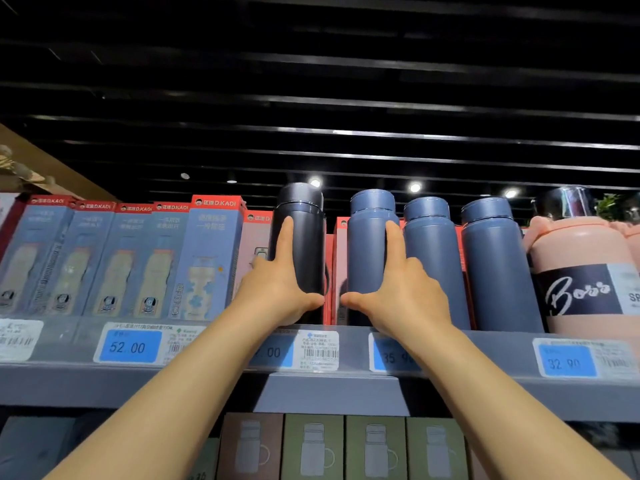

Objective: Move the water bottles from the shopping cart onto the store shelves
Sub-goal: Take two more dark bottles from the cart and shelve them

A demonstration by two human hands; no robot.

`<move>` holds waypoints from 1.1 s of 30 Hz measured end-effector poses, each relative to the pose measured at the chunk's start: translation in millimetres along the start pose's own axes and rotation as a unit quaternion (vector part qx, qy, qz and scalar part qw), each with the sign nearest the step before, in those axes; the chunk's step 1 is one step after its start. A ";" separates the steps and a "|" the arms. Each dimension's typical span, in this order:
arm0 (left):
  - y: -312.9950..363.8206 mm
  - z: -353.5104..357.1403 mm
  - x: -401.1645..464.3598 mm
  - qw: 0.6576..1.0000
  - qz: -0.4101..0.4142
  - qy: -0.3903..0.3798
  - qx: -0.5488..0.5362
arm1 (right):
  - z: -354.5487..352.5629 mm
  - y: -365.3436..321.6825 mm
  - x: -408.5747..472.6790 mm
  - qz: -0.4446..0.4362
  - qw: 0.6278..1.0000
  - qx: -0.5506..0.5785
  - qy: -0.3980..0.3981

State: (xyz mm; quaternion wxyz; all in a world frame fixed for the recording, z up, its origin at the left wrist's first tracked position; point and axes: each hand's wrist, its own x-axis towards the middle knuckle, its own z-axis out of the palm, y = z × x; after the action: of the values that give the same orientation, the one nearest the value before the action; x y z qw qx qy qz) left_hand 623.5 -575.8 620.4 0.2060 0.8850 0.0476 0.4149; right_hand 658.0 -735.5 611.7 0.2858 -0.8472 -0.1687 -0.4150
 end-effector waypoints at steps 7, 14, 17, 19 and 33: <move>1.2 9.3 -1.1 0.997 -0.008 0.028 0.074 | 3.1 -0.8 3.4 0.018 0.998 -0.049 -0.019; 0.6 5.4 -3.0 0.998 -0.009 0.027 0.054 | 1.9 3.8 2.2 -0.007 1.000 -0.009 -0.023; 1.9 6.7 -3.7 0.998 -0.007 0.028 0.059 | 3.2 3.3 3.5 -0.014 1.000 -0.007 -0.023; 2.4 7.6 -4.7 0.998 -0.003 0.030 0.062 | 3.6 3.1 3.3 -0.013 1.000 -0.006 -0.024; 1.9 8.6 -21.5 0.983 0.067 0.161 0.055 | 3.0 -0.8 -12.6 -0.051 0.993 -0.049 0.093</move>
State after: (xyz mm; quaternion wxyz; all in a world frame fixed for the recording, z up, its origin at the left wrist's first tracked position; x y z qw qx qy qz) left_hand 615.8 -585.8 600.8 0.1184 0.8179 0.0439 0.5613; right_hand 651.9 -733.6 600.4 0.2367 -0.8081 -0.1640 -0.5138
